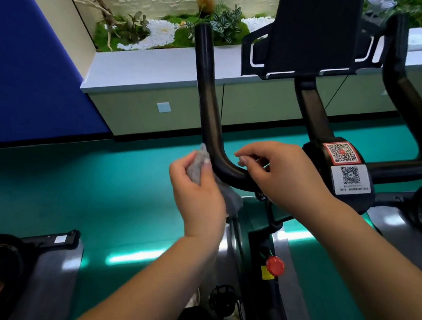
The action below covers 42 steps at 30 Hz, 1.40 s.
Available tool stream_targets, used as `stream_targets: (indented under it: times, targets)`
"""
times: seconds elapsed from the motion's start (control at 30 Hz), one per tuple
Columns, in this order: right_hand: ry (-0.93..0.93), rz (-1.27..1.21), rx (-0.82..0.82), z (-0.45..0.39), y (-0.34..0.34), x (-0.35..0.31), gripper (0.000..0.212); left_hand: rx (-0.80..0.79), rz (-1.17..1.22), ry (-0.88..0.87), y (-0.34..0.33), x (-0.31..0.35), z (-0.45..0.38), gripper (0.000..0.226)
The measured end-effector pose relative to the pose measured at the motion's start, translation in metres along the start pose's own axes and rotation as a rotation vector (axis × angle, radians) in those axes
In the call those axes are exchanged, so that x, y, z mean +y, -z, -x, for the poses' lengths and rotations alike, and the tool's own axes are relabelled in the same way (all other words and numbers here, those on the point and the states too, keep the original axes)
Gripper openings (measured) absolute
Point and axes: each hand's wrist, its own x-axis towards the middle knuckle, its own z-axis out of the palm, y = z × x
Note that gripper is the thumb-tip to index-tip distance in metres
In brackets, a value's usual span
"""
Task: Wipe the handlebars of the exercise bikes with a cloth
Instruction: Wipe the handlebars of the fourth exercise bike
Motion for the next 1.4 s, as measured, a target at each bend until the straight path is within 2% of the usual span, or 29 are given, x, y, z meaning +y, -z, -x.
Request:
stream_targets:
  times: [0.1,0.37,0.47,0.6,0.8,0.97,1.1,1.23,1.4]
  targets:
    - [-0.008,0.001,0.004,0.000,0.001,-0.001,0.016,0.031,-0.001,-0.030,-0.012,0.005,-0.029,0.018]
    - [-0.042,0.017,-0.035,-0.003,0.001,-0.003,0.016,-0.064,-0.034,-0.221,-0.005,-0.006,-0.003,0.024]
    - [-0.054,0.035,-0.042,-0.005,0.002,-0.003,0.016,-0.064,-0.068,-0.162,-0.017,0.003,-0.041,0.019]
    - [-0.067,0.036,-0.050,-0.008,0.001,-0.004,0.018,-0.153,-0.056,-0.096,-0.026,0.007,-0.074,0.010]
    - [-0.079,-0.192,-0.074,-0.035,-0.005,-0.010,0.033,-0.238,0.039,-0.183,-0.007,-0.001,-0.047,0.018]
    - [-0.099,-0.311,-0.079,-0.062,-0.014,-0.016,0.046,-0.240,-0.008,-0.071,-0.036,0.012,-0.109,0.012]
    - [-0.151,-0.442,-0.100,-0.070,-0.018,-0.014,0.049,-0.264,0.009,-0.056,-0.032,0.011,-0.106,0.015]
    - [-0.208,-0.557,-0.116,-0.073,-0.017,-0.011,0.050,-0.302,0.017,-0.139,-0.012,0.003,-0.078,0.018]
    - [-0.232,-0.595,-0.100,-0.072,-0.016,-0.014,0.047,-0.277,-0.105,-0.139,-0.045,0.015,-0.134,0.014]
